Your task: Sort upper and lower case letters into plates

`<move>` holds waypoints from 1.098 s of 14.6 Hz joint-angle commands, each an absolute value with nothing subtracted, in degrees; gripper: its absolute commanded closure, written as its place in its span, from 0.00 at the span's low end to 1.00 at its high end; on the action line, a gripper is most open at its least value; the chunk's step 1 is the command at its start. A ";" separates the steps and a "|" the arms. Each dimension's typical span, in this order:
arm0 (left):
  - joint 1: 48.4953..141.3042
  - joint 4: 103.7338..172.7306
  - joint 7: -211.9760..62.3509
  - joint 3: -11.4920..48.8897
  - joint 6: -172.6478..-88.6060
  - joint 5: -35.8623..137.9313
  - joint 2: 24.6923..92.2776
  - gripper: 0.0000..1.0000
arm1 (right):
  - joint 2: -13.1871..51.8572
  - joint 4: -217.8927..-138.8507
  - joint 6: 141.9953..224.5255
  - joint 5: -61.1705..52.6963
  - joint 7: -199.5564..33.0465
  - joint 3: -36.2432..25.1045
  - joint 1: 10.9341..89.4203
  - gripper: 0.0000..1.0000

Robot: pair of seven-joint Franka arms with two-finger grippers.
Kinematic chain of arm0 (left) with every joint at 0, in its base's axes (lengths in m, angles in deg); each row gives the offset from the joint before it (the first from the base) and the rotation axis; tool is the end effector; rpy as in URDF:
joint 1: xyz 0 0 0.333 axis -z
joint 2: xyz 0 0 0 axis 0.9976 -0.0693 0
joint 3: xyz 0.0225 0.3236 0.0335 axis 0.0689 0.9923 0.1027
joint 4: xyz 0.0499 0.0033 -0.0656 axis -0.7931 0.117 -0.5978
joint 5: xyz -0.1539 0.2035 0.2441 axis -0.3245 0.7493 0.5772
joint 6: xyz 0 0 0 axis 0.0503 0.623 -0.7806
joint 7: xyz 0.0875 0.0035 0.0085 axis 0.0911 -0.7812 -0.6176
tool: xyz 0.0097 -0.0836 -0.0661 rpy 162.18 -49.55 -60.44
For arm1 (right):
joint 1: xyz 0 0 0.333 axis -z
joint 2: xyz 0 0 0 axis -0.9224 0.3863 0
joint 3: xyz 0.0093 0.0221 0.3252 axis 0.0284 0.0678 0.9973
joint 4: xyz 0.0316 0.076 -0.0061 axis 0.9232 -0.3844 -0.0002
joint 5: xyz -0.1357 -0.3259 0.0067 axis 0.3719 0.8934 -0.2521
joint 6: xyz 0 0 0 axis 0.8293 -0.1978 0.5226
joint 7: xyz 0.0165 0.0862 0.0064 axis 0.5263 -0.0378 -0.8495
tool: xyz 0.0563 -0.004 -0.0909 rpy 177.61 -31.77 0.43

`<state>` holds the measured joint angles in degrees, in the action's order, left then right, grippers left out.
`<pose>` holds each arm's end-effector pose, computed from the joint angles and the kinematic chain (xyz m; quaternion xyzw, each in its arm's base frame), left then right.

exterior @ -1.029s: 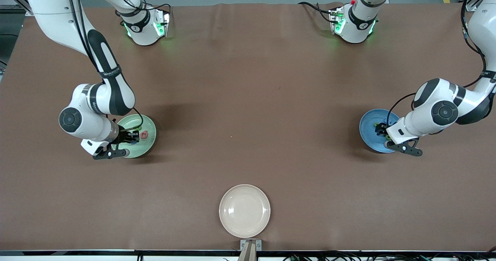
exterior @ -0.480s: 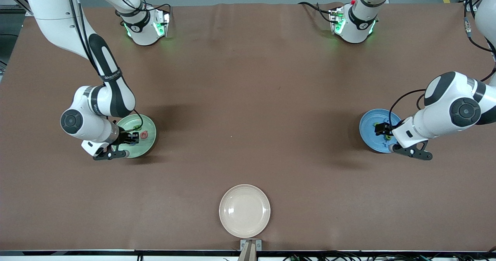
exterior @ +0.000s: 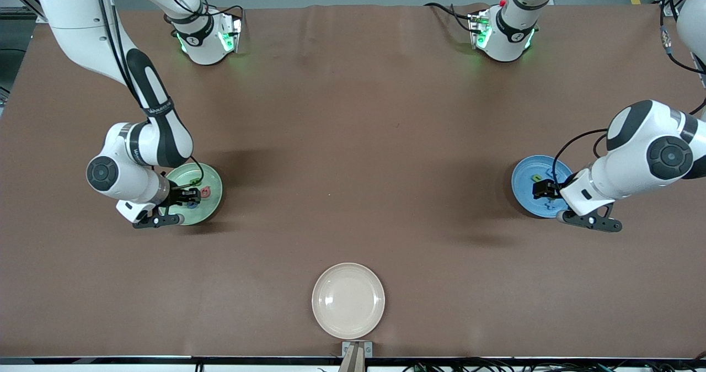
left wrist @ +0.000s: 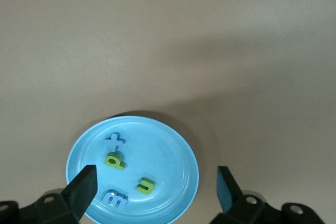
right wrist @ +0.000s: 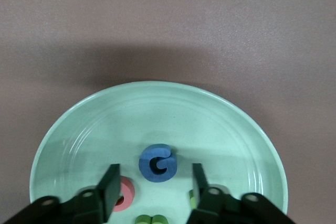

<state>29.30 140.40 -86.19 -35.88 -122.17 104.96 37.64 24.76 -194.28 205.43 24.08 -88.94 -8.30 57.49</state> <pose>0.6016 0.0049 0.3621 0.9947 -0.0987 -0.0251 0.0133 0.5763 0.0209 0.2376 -0.9971 -0.0565 0.0479 0.0170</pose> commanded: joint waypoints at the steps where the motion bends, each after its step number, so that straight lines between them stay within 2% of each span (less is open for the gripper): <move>1: 29.07 138.90 -86.91 -36.80 -120.43 103.88 38.93 0.00 | 24.53 -194.31 205.11 24.96 -88.69 -7.42 58.31 0.00; 5: 28.02 137.66 -86.29 -36.72 -118.05 103.88 38.84 0.00 | 21.37 -193.96 202.13 24.61 -82.64 -7.24 57.61 0.00; 9: 28.62 136.62 -86.38 -36.02 -118.05 103.71 39.45 0.01 | 20.57 -184.32 186.33 25.14 -81.12 -7.50 57.78 0.00; 10: 30.72 135.82 -86.21 -33.84 -118.14 102.49 41.11 0.01 | 20.48 -181.51 182.20 25.14 -81.04 -7.59 58.22 0.00; 12: 38.70 133.89 -84.98 -23.06 -118.84 92.95 48.21 0.01 | 18.91 -179.11 178.48 25.66 -81.12 -9.25 58.31 0.00; 16: 51.62 132.91 -72.68 -4.33 -120.43 75.61 58.68 0.01 | 15.21 -178.76 178.03 28.83 -81.21 -10.84 58.57 0.00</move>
